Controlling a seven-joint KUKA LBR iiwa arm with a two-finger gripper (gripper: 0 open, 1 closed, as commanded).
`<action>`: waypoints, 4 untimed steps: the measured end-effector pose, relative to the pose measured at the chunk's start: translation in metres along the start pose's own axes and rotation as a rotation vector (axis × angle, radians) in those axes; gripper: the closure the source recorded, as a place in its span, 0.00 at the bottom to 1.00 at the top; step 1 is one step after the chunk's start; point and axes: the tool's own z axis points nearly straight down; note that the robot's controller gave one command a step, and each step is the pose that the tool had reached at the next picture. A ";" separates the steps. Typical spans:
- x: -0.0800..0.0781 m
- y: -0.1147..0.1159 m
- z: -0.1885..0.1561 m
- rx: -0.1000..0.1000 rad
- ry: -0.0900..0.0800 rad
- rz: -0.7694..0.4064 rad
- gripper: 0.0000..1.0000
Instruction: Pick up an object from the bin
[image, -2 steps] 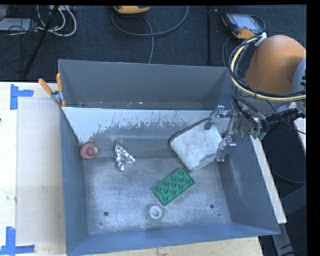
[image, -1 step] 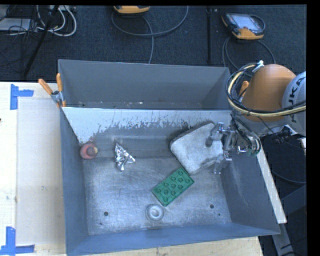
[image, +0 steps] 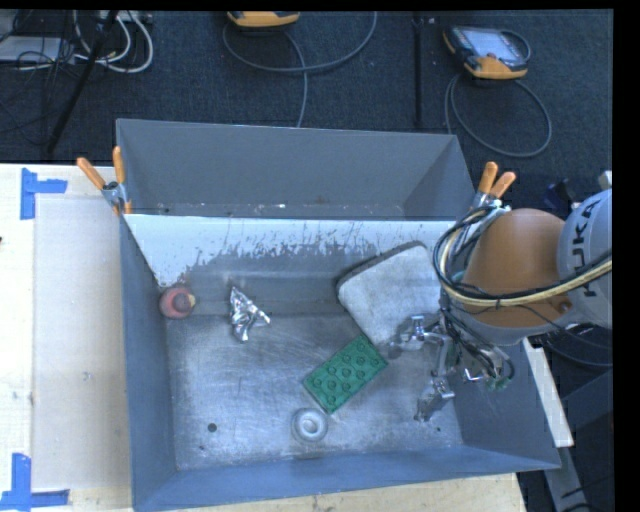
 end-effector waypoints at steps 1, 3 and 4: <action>-0.101 0.052 0.033 0.003 -0.010 -0.160 0.00; -0.100 0.051 0.032 0.004 -0.012 -0.156 0.00; -0.078 0.099 0.034 0.007 -0.019 -0.224 0.00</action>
Offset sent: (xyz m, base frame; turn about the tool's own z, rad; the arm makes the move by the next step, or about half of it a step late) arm 0.0923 0.0609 -0.0335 -0.1582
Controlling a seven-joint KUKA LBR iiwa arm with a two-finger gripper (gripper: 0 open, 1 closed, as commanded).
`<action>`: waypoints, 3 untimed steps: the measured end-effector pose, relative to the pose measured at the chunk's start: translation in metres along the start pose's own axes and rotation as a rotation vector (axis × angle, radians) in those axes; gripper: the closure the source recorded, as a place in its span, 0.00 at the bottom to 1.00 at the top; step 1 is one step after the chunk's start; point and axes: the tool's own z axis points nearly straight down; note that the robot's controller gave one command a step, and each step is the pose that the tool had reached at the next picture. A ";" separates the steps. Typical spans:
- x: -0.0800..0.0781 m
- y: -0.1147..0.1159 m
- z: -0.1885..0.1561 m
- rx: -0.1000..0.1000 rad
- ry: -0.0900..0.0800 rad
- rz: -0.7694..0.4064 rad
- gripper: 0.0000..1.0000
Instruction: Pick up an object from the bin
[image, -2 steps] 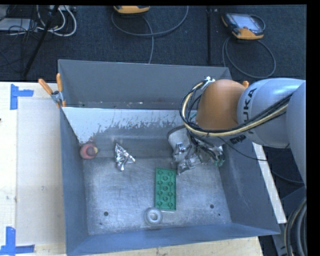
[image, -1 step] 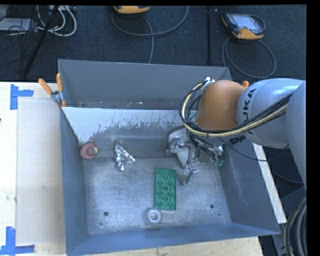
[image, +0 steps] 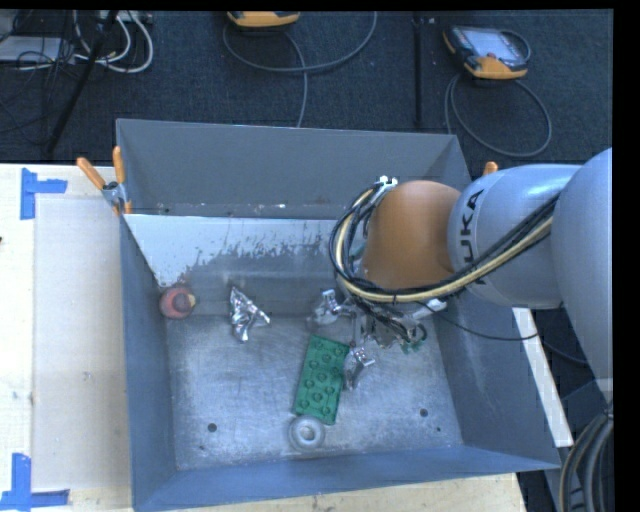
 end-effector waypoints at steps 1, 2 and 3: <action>0.001 0.000 0.000 -0.002 0.007 0.002 1.00; 0.000 0.000 0.001 -0.003 0.001 0.002 0.00; -0.005 0.101 0.001 -0.005 0.001 -0.095 0.00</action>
Offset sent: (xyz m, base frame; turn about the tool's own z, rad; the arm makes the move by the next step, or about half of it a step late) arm 0.0000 0.0000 0.0000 0.0000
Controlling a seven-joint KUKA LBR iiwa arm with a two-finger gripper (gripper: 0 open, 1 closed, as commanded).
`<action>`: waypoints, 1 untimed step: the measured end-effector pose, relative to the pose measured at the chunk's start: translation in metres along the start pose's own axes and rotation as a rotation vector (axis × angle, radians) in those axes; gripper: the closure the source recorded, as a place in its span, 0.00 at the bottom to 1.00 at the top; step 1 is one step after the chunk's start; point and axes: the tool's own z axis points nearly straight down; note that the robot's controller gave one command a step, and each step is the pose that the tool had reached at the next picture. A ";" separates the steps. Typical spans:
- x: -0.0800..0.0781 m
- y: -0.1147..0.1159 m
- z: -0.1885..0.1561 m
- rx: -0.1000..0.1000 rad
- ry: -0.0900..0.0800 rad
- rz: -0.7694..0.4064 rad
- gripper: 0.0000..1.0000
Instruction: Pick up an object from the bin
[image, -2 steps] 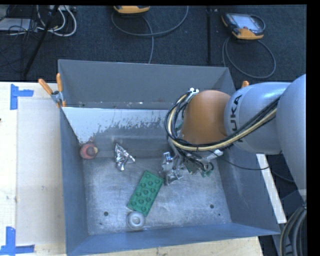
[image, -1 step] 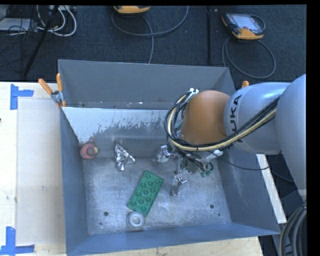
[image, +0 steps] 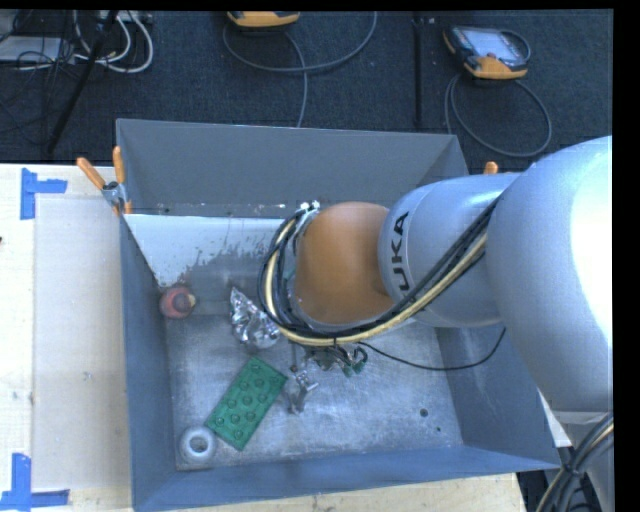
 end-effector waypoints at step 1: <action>0.000 -0.002 -0.001 0.001 0.003 0.004 1.00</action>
Offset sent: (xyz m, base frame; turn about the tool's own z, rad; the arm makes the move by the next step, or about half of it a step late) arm 0.0000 0.0000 0.0000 0.0000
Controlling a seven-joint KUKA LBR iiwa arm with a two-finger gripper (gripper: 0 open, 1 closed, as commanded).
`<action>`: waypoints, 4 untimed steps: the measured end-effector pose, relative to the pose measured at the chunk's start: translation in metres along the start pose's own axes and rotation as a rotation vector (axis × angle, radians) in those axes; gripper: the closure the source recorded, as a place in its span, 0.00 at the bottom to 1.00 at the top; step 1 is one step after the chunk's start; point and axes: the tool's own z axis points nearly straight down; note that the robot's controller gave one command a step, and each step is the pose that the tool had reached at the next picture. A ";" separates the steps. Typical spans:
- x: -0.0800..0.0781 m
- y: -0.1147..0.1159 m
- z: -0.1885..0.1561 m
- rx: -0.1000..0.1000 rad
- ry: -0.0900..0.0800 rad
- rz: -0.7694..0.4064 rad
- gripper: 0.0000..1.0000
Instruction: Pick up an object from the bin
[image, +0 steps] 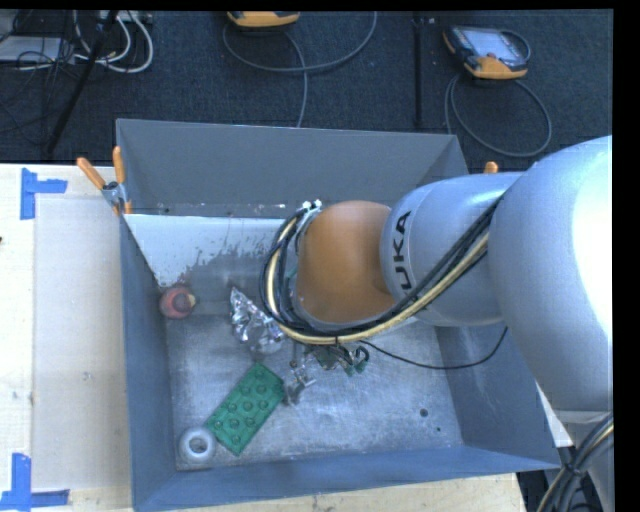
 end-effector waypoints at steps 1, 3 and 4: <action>-0.012 0.121 -0.105 -0.002 -0.004 -0.257 1.00; -0.043 0.108 0.001 -0.002 -0.003 -0.560 0.00; -0.043 0.109 -0.001 -0.003 -0.005 -0.557 1.00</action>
Offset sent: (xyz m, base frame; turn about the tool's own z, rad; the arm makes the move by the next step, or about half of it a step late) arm -0.0417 0.1114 0.1022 -0.2552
